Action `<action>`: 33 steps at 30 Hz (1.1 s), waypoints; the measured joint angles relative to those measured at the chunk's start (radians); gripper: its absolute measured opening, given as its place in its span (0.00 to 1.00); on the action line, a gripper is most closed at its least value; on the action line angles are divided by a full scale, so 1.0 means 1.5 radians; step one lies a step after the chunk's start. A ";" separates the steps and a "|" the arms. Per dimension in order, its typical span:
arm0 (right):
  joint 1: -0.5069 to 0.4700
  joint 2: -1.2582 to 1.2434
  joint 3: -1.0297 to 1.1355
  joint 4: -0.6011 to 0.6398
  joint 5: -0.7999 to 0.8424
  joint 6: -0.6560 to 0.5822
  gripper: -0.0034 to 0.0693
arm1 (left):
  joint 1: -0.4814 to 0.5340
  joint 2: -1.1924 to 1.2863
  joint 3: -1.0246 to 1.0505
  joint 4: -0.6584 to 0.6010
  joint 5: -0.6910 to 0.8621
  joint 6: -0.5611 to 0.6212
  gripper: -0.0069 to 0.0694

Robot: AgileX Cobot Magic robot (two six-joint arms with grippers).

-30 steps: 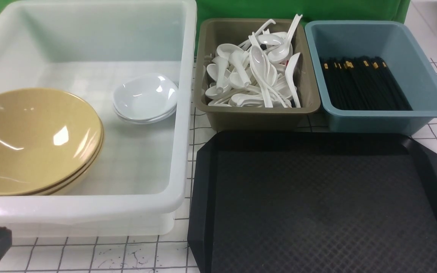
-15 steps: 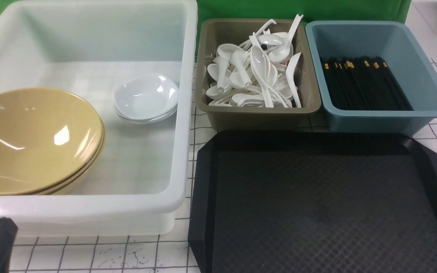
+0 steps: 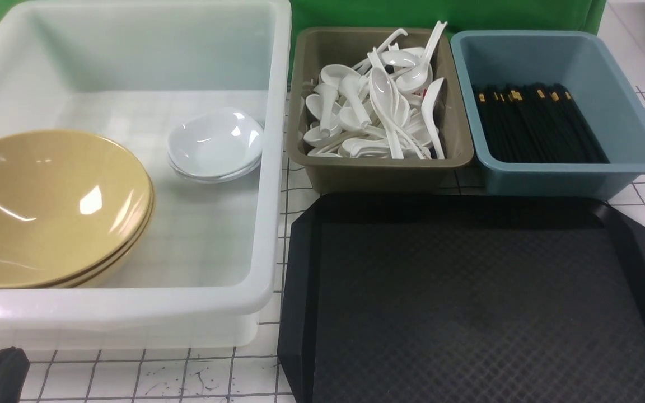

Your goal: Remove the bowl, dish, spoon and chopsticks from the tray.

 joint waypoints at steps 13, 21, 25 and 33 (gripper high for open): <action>0.000 0.000 0.000 -0.001 0.000 0.000 0.15 | 0.001 0.000 0.000 -0.001 0.000 0.000 0.08; 0.000 0.000 0.000 -0.001 0.000 0.000 0.16 | 0.003 0.000 0.000 -0.001 0.000 0.000 0.08; 0.000 0.000 0.000 -0.001 0.000 0.000 0.17 | 0.003 0.000 0.000 -0.001 0.000 0.000 0.08; 0.000 0.000 0.000 -0.001 0.000 0.000 0.18 | 0.003 0.000 0.000 -0.001 0.000 0.000 0.08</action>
